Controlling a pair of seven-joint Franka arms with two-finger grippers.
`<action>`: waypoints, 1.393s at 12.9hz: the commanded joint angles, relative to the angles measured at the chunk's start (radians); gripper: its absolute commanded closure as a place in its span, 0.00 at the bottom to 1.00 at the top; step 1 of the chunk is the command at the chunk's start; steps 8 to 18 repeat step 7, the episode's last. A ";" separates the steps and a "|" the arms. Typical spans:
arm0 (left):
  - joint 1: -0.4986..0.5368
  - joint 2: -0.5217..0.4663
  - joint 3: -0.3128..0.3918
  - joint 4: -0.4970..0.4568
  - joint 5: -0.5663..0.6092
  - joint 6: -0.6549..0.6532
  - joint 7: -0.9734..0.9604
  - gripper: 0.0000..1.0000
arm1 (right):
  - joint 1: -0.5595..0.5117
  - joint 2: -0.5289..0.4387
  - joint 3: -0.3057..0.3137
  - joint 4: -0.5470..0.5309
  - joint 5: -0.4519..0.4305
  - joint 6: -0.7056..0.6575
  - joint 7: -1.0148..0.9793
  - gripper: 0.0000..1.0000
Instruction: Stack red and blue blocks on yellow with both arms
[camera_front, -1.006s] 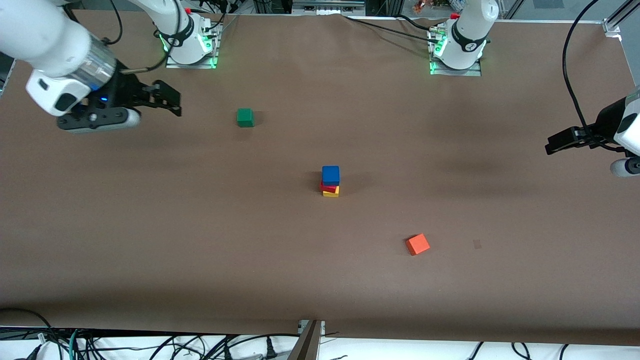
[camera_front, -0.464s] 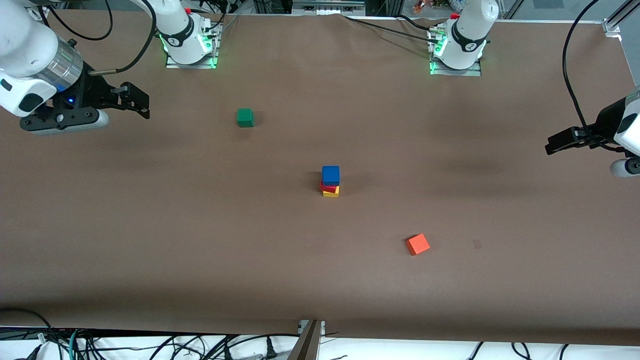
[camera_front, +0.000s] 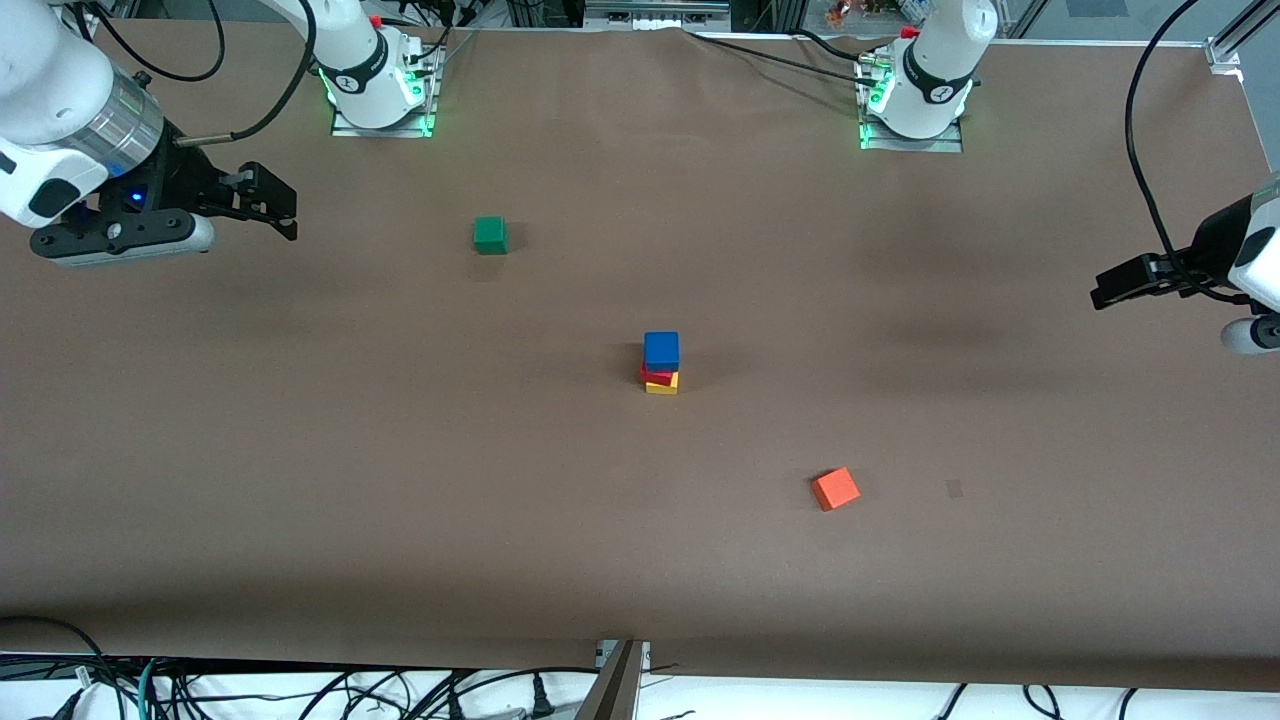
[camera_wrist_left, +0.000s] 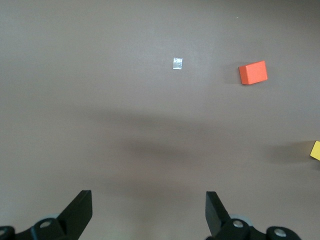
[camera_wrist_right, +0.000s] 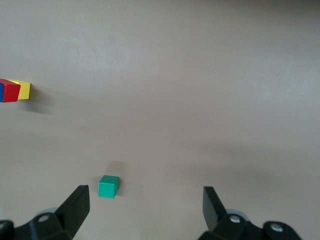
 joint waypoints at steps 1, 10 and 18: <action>0.000 0.013 0.005 0.030 -0.010 -0.012 0.009 0.00 | -0.008 0.007 0.004 0.017 -0.015 -0.002 -0.012 0.00; 0.000 0.013 0.005 0.030 -0.010 -0.012 0.011 0.00 | -0.003 0.007 0.008 0.017 -0.015 -0.002 0.002 0.00; 0.000 0.013 0.005 0.030 -0.010 -0.012 0.011 0.00 | -0.003 0.007 0.008 0.017 -0.015 -0.002 0.002 0.00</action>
